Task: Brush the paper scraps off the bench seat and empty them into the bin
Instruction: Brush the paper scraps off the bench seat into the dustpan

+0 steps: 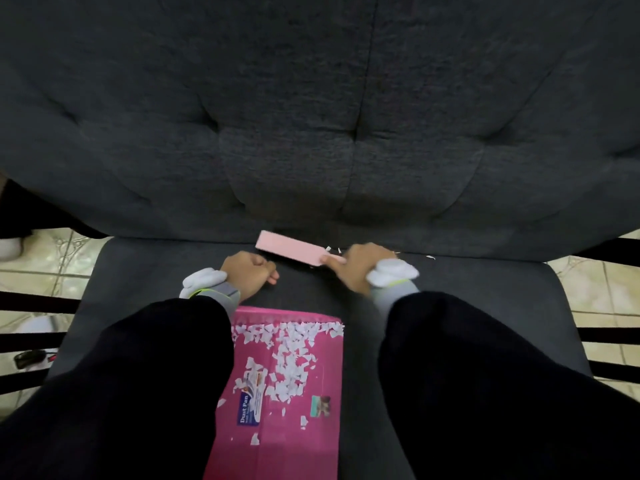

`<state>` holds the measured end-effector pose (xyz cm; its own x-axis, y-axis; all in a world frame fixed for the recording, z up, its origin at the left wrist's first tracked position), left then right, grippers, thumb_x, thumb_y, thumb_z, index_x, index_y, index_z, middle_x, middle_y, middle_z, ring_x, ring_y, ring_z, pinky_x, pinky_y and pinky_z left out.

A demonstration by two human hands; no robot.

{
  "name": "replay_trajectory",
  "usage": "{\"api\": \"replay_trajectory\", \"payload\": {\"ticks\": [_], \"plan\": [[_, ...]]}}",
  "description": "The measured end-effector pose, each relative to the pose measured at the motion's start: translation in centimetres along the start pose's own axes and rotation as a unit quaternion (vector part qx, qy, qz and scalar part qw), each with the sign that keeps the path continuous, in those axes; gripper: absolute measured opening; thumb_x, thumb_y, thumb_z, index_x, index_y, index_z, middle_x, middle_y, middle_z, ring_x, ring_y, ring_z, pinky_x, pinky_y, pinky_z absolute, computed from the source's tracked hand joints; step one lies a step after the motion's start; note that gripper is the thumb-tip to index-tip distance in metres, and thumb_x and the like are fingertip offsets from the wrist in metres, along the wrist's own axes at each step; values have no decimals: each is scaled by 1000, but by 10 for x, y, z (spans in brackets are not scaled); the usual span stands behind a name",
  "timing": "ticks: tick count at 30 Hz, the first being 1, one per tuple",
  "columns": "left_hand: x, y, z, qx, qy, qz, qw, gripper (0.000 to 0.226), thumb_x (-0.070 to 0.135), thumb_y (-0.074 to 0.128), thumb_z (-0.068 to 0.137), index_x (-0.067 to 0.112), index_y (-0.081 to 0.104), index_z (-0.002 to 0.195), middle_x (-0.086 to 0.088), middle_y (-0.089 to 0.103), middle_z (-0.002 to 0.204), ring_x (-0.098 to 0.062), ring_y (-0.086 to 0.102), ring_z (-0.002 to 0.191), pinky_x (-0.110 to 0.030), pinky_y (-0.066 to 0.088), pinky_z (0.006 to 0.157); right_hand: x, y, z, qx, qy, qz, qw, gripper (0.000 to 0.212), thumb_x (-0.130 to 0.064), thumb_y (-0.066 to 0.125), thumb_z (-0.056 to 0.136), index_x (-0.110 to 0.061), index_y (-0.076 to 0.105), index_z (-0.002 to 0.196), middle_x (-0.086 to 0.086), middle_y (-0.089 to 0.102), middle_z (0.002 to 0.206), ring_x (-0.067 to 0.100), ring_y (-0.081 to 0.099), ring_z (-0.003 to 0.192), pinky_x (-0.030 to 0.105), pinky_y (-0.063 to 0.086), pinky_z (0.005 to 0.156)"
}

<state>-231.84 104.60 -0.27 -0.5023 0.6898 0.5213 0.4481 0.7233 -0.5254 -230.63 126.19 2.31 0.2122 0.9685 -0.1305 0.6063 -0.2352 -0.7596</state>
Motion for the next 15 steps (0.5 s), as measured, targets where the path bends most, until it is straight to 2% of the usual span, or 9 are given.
{"api": "replay_trajectory", "payload": {"ticks": [2,5,7,10,12,15], "plan": [[-3,3,4,-1,0,-2,1000,35,20,54,89,22,69,58,14,68,55,-3,61,66,-31,49,94,-9,0,14,-8,-5,-38,999,66,-66,34,89,-13,64,112,11,65,115,31,61,105,33,46,78],[1,14,8,-21,-5,1,1000,32,19,53,90,22,69,62,5,72,74,-5,61,71,-32,47,96,20,-4,25,-22,33,-71,997,63,-64,35,90,-13,65,114,9,65,116,29,62,106,34,48,83],[9,19,8,-28,0,25,999,25,22,54,89,23,71,71,3,73,86,-8,63,81,-27,45,94,47,-8,25,-27,59,-73,995,63,-65,37,89,-14,65,115,9,65,117,30,61,107,35,48,85],[30,34,12,-30,28,83,996,19,30,56,89,23,73,97,4,70,108,-13,59,107,-17,37,87,93,-9,21,-31,99,-55,993,65,-67,38,88,-14,64,116,10,64,119,30,60,109,39,50,90],[43,51,16,-50,50,105,992,24,32,54,91,24,70,106,3,66,118,-15,56,115,-18,36,90,126,-7,16,-45,124,-49,990,68,-69,36,87,-15,63,117,10,63,119,31,60,109,43,51,91],[61,77,19,-71,68,125,987,26,32,53,91,23,69,109,2,64,122,-17,55,118,-22,38,95,178,-5,6,-83,156,-62,982,67,-69,30,83,-24,57,125,11,60,122,32,59,108,48,51,88]]}}
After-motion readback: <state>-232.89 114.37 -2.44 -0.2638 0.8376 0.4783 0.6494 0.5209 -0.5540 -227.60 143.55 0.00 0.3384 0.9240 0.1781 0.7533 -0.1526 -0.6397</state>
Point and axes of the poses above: each hand's wrist, its own z-axis towards the middle knuckle, its own y-axis out of the palm, x = y × z, the point moved 5 cm from there along z, towards the middle knuckle
